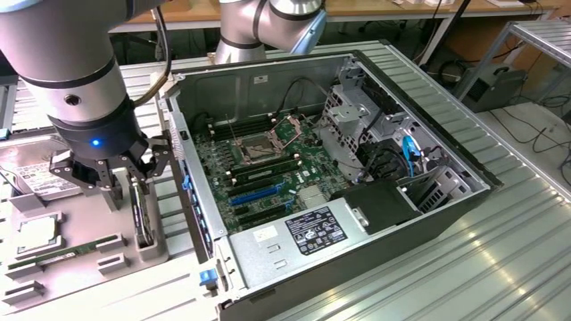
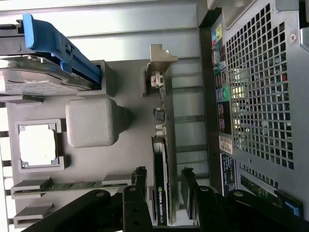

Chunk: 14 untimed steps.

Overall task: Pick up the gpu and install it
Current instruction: 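Pick up the gpu and move the gpu toward the slot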

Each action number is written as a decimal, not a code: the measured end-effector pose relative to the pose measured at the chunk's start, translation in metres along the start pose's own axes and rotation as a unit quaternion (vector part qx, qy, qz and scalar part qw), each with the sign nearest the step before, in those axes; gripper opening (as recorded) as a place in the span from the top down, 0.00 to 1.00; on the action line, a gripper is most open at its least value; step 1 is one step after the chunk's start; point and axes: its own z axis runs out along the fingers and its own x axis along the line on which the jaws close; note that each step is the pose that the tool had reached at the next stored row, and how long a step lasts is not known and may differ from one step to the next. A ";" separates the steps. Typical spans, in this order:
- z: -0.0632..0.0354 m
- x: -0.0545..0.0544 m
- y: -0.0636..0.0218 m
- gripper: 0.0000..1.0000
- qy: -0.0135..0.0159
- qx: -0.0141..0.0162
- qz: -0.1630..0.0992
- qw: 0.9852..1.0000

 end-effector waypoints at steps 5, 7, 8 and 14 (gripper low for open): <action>0.0097 0.000 0.0017 0.58 0.000 0.000 0.001 1.000; 0.0134 0.001 0.0024 0.58 0.000 0.000 0.001 1.000; 0.0153 0.001 0.0028 0.58 0.000 0.000 0.002 1.000; 0.0291 0.004 0.0039 0.58 0.000 0.001 0.008 1.000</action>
